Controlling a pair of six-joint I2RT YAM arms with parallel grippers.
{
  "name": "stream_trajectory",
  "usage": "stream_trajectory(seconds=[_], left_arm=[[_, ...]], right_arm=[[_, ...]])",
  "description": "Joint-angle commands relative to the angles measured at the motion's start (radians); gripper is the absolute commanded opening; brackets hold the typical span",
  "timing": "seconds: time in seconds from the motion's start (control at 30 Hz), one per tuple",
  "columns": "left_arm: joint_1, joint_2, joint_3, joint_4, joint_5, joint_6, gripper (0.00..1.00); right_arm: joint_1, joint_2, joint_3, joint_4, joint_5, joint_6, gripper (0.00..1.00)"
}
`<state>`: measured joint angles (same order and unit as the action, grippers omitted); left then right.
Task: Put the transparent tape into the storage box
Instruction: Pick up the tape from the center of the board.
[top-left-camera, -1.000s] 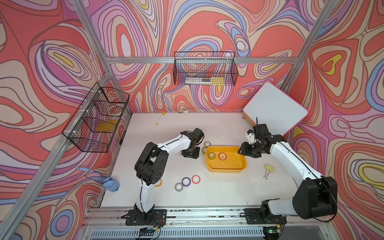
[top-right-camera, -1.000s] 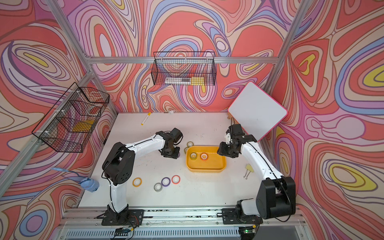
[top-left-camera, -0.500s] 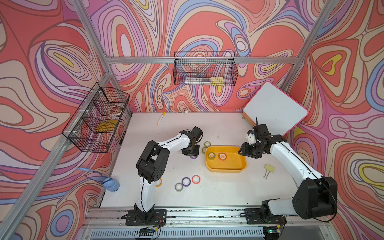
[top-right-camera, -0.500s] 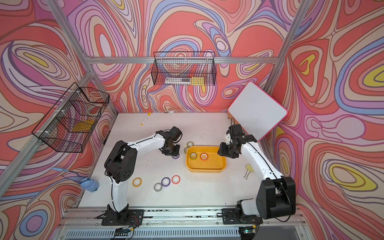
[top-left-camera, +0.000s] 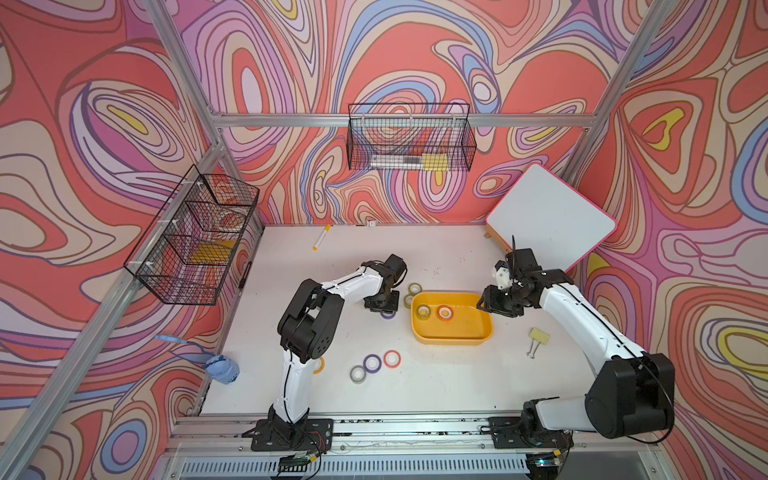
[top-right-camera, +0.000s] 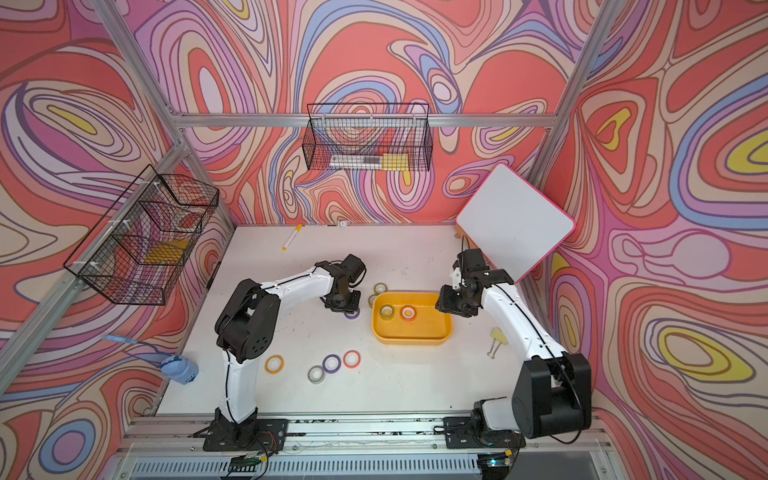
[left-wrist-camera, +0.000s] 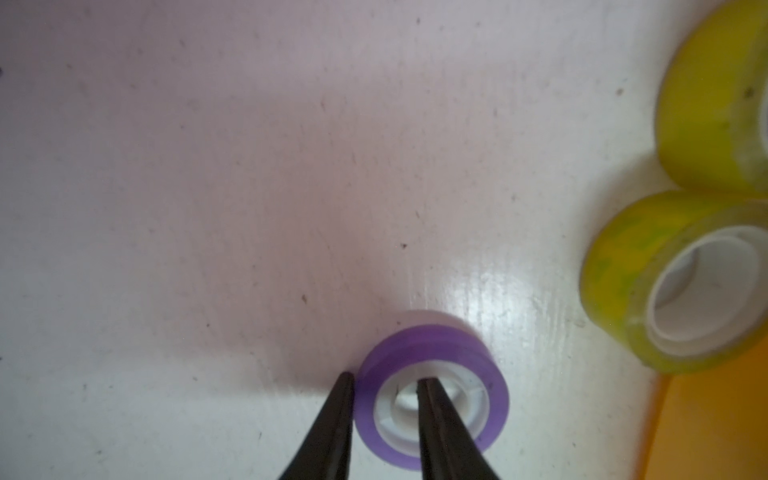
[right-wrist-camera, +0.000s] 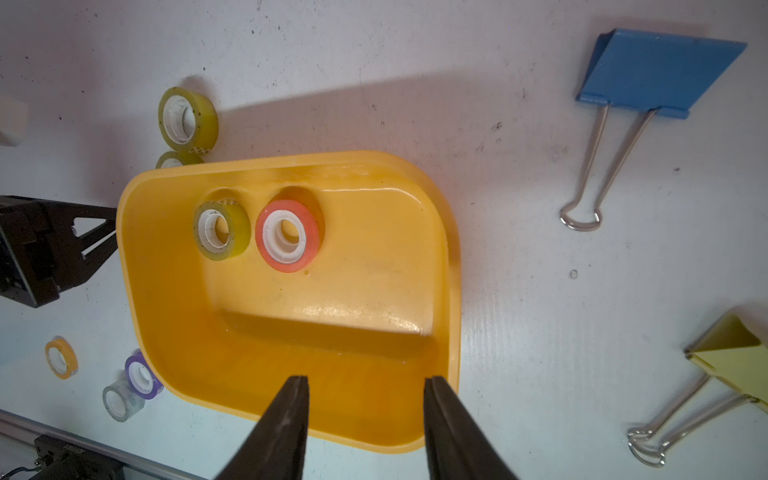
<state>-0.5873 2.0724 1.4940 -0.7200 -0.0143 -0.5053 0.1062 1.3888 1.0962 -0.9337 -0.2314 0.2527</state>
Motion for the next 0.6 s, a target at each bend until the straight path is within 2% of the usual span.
stream_trajectory(seconds=[0.0, 0.23, 0.5, 0.57], left_arm=[[0.006, 0.034, 0.006, -0.063, -0.019, -0.008, 0.33], [0.008, 0.035, -0.006, -0.080, -0.035, -0.012, 0.35], [0.017, 0.050, -0.008, -0.090, -0.029, -0.010, 0.08], [0.017, 0.052, -0.008, -0.091, -0.026, -0.010, 0.06]], right_arm=[[0.001, -0.013, 0.019, -0.010, 0.015, -0.006, 0.47], [0.002, -0.020, 0.016, -0.013, 0.019, -0.010, 0.46], [0.001, -0.025, 0.010, -0.018, 0.021, -0.012, 0.46], [0.002, -0.027, 0.010, -0.019, 0.023, -0.013, 0.46]])
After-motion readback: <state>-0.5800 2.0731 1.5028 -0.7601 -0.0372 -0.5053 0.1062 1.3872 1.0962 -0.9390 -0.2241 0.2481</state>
